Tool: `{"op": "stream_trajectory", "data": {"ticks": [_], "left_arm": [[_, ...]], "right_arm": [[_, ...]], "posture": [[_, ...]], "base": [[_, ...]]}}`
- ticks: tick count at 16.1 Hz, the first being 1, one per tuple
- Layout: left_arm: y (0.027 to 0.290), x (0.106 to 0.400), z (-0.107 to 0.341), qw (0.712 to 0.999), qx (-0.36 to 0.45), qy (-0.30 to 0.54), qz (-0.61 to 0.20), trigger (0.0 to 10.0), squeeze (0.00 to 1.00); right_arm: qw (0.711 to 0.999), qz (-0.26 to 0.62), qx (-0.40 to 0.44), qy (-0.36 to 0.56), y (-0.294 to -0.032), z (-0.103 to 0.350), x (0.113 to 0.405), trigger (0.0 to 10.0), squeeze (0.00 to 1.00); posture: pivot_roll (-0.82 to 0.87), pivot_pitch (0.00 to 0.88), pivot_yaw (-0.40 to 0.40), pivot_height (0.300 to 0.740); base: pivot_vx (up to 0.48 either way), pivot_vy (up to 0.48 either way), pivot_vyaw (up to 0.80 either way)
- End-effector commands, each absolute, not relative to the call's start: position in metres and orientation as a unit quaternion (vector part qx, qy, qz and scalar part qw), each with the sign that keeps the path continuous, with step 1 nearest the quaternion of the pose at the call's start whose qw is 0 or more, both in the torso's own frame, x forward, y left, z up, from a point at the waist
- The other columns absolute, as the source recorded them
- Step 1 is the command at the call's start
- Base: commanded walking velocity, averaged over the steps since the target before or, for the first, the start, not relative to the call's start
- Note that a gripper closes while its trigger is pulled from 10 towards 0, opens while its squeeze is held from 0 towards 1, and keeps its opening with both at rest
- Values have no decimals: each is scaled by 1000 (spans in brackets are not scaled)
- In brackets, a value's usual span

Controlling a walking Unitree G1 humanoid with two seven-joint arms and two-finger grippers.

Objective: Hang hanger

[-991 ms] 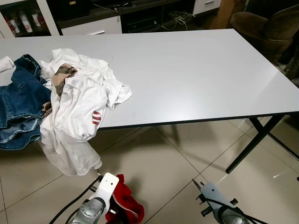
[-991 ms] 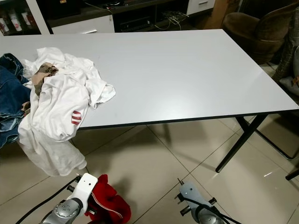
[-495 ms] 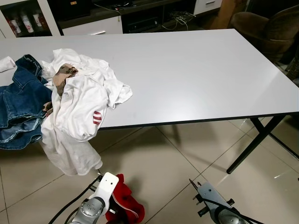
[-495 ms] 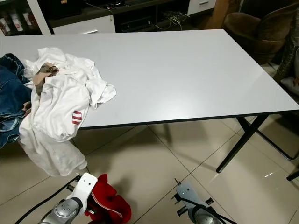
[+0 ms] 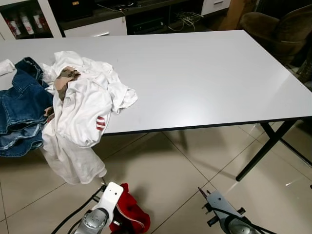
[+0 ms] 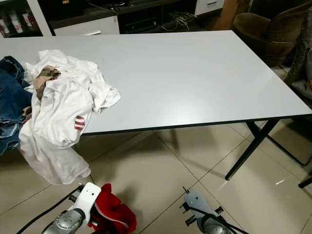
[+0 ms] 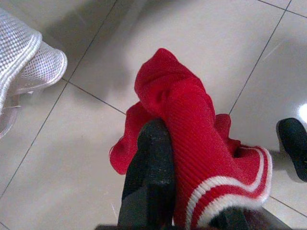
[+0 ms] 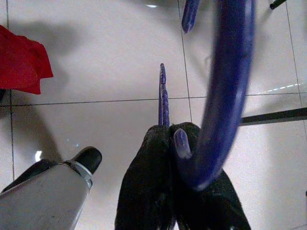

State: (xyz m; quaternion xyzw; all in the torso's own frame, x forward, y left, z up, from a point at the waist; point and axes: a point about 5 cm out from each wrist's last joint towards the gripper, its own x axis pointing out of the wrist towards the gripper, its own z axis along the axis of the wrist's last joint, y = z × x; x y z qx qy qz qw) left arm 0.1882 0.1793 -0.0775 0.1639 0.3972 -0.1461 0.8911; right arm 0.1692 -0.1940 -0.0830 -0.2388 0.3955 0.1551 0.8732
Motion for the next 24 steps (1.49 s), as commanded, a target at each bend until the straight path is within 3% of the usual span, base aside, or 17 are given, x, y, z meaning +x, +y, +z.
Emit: {"op": "stream_trajectory", "data": {"ticks": [1, 24], "left_arm": [[180, 188, -77, 892, 163, 396, -146, 10000, 0], [175, 190, -77, 893, 161, 393, -149, 10000, 0]], "right_arm": [[873, 158, -241, 395, -195, -83, 168, 10000, 0], [872, 157, -245, 395, -199, -83, 167, 10000, 0]], "posture": [[16, 0, 26, 740], [7, 0, 23, 740]], "base": [[0, 0, 0], [0, 0, 0]]}}
